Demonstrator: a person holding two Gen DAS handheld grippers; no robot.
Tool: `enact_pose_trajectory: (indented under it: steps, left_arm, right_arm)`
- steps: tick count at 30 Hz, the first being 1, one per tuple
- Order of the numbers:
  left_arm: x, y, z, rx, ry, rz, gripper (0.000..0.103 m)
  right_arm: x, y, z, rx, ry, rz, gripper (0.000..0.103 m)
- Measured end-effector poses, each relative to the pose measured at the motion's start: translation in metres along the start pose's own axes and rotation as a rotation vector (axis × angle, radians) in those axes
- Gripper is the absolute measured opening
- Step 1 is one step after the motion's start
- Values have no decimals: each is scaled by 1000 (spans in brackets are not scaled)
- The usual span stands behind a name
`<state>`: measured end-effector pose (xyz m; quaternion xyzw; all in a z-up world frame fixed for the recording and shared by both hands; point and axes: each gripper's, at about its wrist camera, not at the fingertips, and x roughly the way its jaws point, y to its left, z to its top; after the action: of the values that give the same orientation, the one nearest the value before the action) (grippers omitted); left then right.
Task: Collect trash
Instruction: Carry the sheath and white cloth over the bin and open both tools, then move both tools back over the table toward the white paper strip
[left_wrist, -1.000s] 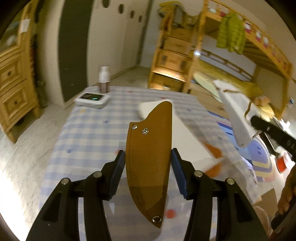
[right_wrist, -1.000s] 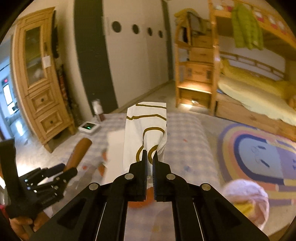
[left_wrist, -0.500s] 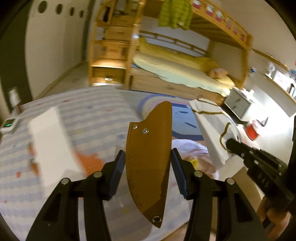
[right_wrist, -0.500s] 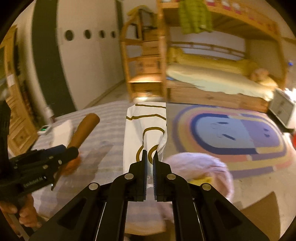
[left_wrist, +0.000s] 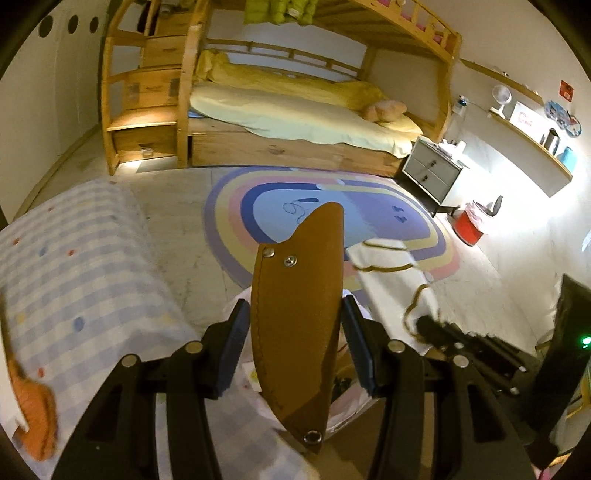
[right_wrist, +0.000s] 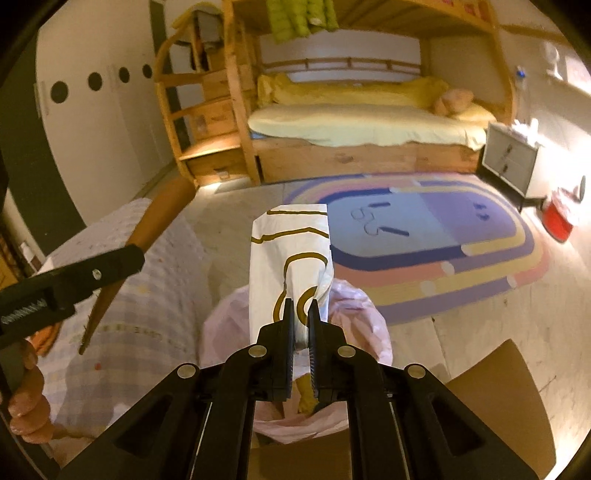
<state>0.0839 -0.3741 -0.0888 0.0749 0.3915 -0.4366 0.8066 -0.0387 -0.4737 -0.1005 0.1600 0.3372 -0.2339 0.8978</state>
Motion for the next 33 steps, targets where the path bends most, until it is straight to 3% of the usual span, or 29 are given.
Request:
enact_pose_trajectory:
  steps: [2,3,5,10,17,26,33]
  left_arm:
    - [2,-1,0,2,2,-7,68]
    - [2,0,-1,-1,-4,-6,71]
    - [-1,2,-2,-2,-9,3,72]
    - [-30,19,-13,-15,-50,69,72]
    - [-76,42,-26,-67,-96,138,72]
    - [-151,97,-47,-153,-150,271,72]
    - [-205,155,-85,-197,-174,453,72]
  right_arm:
    - [10,-6,-2,8,15,-1,13]
    - [17,-10,-5,13,30,1,16]
    - [25,-15,-9,33,53,-4,33]
    - [10,-14,-12,70,43,8,33]
    - [-30,11,1,40,-42,86,33]
    - [-62,97,11,-100,-68,226,34]
    - [-61,179,3,-213,-49,341,33]
